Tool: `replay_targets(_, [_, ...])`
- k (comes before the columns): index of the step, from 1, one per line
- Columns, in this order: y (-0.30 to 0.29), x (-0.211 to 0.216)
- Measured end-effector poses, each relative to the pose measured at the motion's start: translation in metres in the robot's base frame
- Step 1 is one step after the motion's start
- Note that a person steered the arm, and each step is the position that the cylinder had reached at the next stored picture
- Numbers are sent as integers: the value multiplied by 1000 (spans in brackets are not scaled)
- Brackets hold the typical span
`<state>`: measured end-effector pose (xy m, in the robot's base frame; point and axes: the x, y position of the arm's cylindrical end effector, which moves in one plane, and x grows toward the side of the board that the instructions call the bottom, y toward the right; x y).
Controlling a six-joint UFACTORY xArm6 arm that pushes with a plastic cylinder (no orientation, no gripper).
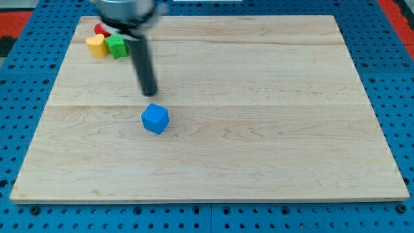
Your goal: Push the blue cube to the center left
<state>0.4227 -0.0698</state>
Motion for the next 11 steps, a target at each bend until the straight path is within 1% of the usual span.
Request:
replay_targets(1, [69, 25])
replay_targets(2, [46, 74])
replay_targets(3, [13, 70])
replay_targets(4, [-15, 52])
replay_targets(5, [-57, 48])
replay_targets(6, [-63, 70])
replay_targets(7, [-99, 67])
replay_targets(9, [-115, 18])
replay_targets(10, [-132, -6])
replay_targets(11, [-168, -28])
